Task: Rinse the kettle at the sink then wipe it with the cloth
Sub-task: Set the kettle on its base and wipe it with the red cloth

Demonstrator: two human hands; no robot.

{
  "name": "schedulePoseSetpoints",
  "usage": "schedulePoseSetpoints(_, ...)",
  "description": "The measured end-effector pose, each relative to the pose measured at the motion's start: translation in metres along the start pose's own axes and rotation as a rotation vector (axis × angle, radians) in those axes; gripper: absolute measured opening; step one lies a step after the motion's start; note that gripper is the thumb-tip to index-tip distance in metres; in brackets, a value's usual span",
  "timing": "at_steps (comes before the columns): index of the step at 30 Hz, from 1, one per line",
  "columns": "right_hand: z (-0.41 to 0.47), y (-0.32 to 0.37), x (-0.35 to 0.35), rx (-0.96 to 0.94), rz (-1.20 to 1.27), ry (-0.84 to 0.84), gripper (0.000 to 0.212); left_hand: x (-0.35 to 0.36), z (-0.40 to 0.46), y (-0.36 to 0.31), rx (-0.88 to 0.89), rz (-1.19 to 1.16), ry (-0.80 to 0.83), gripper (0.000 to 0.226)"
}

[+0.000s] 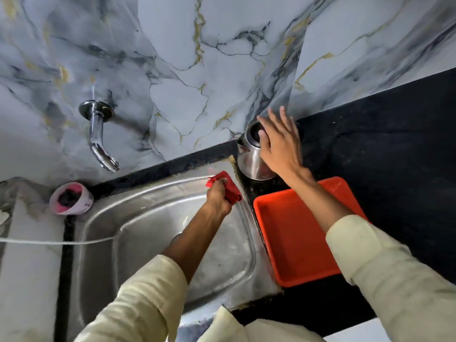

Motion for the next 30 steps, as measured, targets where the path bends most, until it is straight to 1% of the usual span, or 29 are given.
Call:
schedulePoseSetpoints(2,0.018,-0.019,0.004,-0.010,-0.103,0.217,0.050,0.016,0.006,0.003,-0.020,0.065,0.014,0.031)
schedulePoseSetpoints(3,0.021,-0.023,0.008,-0.033,-0.138,0.268,0.050,0.024,0.005,0.003,-0.018,0.093,0.027,0.035)
schedulePoseSetpoints(4,0.019,-0.025,0.012,-0.055,-0.156,0.271,0.049,0.031,0.002,0.002,-0.006,0.135,0.034,0.033)
schedulePoseSetpoints(6,0.014,-0.023,0.015,-0.089,-0.170,0.208,0.048,0.041,-0.006,-0.004,0.008,0.186,0.077,0.028)
schedulePoseSetpoints(7,0.012,-0.021,0.017,-0.101,-0.163,0.189,0.048,0.043,-0.012,-0.009,-0.012,0.187,0.118,0.031)
schedulePoseSetpoints(9,0.014,-0.016,0.019,-0.116,-0.138,0.185,0.048,0.041,-0.019,-0.027,-0.113,0.254,0.146,0.056)
schedulePoseSetpoints(10,0.017,-0.013,0.019,-0.118,-0.133,0.188,0.048,0.041,-0.019,-0.037,-0.150,0.269,0.160,0.060)
schedulePoseSetpoints(11,0.020,-0.011,0.019,-0.119,-0.128,0.197,0.049,0.042,-0.021,-0.048,-0.192,0.255,0.158,0.061)
schedulePoseSetpoints(12,0.023,-0.009,0.019,-0.122,-0.124,0.200,0.049,0.043,-0.023,-0.059,-0.227,0.207,0.157,0.068)
schedulePoseSetpoints(14,0.028,-0.008,0.020,-0.129,-0.120,0.197,0.049,0.047,-0.031,-0.081,-0.278,0.081,0.218,0.091)
schedulePoseSetpoints(15,0.029,-0.009,0.020,-0.128,-0.124,0.197,0.049,0.049,-0.038,-0.090,-0.296,0.043,0.258,0.095)
schedulePoseSetpoints(17,0.028,-0.012,0.021,-0.124,-0.124,0.201,0.048,0.050,-0.053,-0.105,-0.289,0.019,0.289,0.089)
schedulePoseSetpoints(19,0.027,-0.009,0.022,-0.113,-0.123,0.210,0.047,0.043,-0.068,-0.118,-0.253,-0.058,0.314,0.082)
schedulePoseSetpoints(21,0.028,-0.007,0.021,-0.118,-0.127,0.217,0.046,0.034,-0.083,-0.125,-0.166,-0.182,0.366,0.087)
schedulePoseSetpoints(23,0.029,-0.008,0.019,-0.144,-0.118,0.266,0.047,0.026,-0.097,-0.125,-0.032,-0.302,0.493,0.082)
schedulePoseSetpoints(24,0.029,-0.008,0.017,-0.151,-0.079,0.298,0.047,0.022,-0.105,-0.122,0.027,-0.321,0.549,0.078)
schedulePoseSetpoints(25,0.029,-0.006,0.012,-0.133,-0.002,0.336,0.046,0.020,-0.112,-0.119,0.078,-0.294,0.587,0.075)
schedulePoseSetpoints(26,0.027,-0.003,0.004,-0.087,0.134,0.346,0.045,0.017,-0.117,-0.113,0.123,-0.256,0.603,0.071)
schedulePoseSetpoints(27,0.023,0.001,-0.004,-0.029,0.316,0.282,0.044,0.014,-0.120,-0.103,0.159,-0.222,0.600,0.065)
schedulePoseSetpoints(28,0.015,0.007,-0.014,0.047,0.518,0.168,0.042,0.010,-0.118,-0.091,0.183,-0.191,0.581,0.056)
schedulePoseSetpoints(29,0.002,0.014,-0.023,0.141,0.711,0.053,0.040,0.004,-0.113,-0.075,0.178,-0.137,0.554,0.044)
schedulePoseSetpoints(30,-0.015,0.020,-0.032,0.267,0.890,0.007,0.039,0.000,-0.107,-0.057,0.160,-0.087,0.547,0.034)
Point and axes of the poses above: each hand's wrist, its own z-axis towards the middle knuckle, its own x-axis out of the palm, y = z × x, the point moved 1 cm from there along z, towards the middle knuckle, and after that the axes turned 10 degrees about -x, right-handed, at the moved point
